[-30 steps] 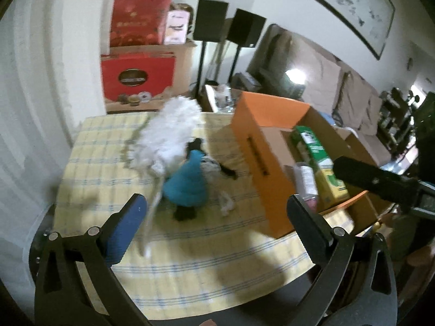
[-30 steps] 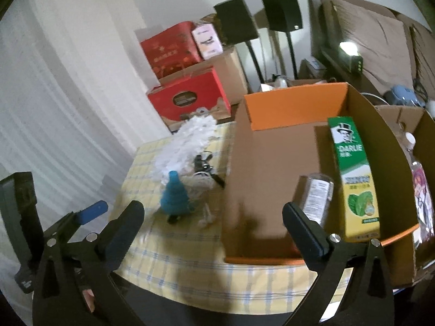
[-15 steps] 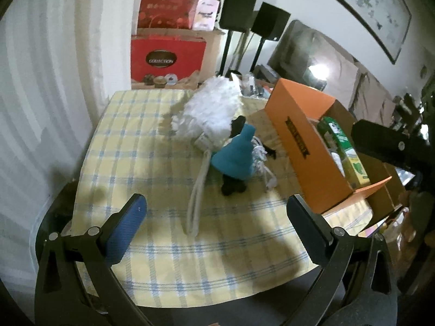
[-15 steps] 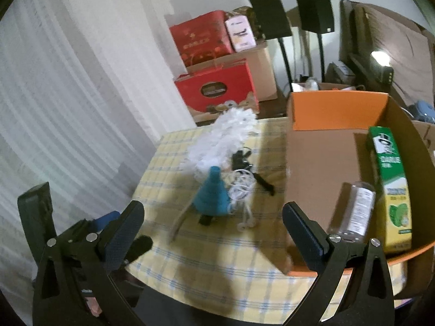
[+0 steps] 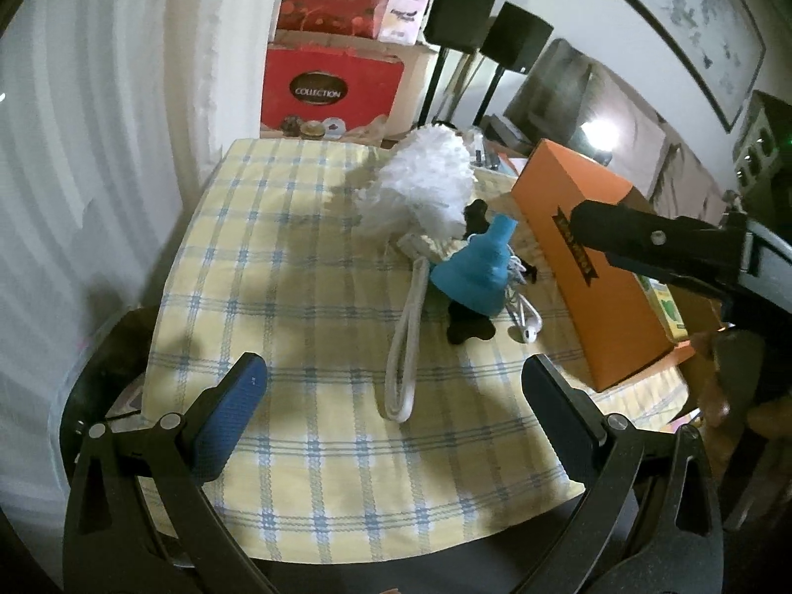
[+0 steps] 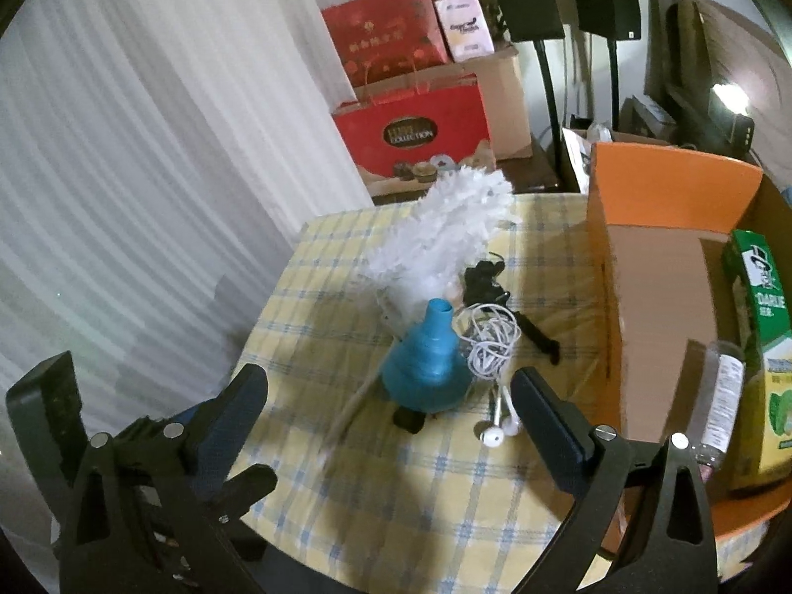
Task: Organize objects
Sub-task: 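Withdraw the right gripper and move it toward the blue funnel, then grasp the blue collapsible funnel with the right gripper and lift it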
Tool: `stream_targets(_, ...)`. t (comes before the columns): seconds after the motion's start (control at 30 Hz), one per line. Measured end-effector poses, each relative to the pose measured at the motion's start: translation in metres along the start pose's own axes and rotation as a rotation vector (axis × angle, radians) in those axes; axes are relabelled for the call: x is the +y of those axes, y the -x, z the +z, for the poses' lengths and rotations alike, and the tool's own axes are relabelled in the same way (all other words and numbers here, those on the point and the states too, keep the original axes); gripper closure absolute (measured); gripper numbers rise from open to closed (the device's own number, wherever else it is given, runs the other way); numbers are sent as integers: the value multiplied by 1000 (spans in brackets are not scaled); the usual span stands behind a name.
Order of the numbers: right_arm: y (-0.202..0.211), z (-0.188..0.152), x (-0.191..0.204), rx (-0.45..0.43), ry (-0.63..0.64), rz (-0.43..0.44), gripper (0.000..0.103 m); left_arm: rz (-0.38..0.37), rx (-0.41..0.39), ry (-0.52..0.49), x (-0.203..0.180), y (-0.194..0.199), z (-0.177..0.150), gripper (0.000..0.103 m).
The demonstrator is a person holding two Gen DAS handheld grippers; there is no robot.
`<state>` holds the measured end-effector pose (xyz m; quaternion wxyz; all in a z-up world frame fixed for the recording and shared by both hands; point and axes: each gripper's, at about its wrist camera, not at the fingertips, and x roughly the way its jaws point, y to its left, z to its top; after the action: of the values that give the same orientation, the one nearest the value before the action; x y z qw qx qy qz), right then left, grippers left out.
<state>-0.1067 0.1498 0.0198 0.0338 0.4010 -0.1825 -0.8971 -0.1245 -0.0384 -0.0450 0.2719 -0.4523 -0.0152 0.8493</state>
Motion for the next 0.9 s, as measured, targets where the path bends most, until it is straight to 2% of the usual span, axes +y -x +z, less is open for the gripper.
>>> stream_targets(0.33, -35, 3, -5, 45, -19, -6, 10, -24, 21, 14, 7, -16, 0, 0)
stream_targets(0.53, -52, 4, -12, 42, -22, -6, 24, -37, 31, 24, 11, -25, 2, 0)
stream_targets(0.6, -59, 4, -13, 43, -24, 1, 34, -38, 34, 26, 12, -28, 2, 0)
stream_targets(0.67, -64, 3, -14, 46, -20, 9, 39, -39, 37, 29, 14, -30, 1, 0)
stream_targets(0.9, -80, 0, -13, 66, 8, -18, 39, -40, 47, 54, 22, -36, 1, 0)
